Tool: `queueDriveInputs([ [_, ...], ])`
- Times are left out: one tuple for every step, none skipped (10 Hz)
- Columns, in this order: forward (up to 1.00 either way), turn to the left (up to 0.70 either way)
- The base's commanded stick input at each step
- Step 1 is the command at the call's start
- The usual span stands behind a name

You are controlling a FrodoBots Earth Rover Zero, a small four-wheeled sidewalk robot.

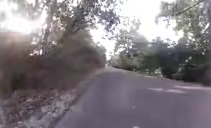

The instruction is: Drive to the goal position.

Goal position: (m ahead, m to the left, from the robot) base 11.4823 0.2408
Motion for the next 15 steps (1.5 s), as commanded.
queueDriveInputs([
  [0.7,0.0],
  [0.7,0.0],
  [0.7,0.0],
  [0.7,0.0],
  [0.7,0.0],
  [0.7,0.0],
  [0.7,0.0],
  [0.7,0.0],
  [0.7,0.0],
  [0.7,0.01],
  [0.7,0.03],
  [0.7,0.03],
  [0.7,0.05],
  [0.7,0.08],
  [0.7,0.08],
])
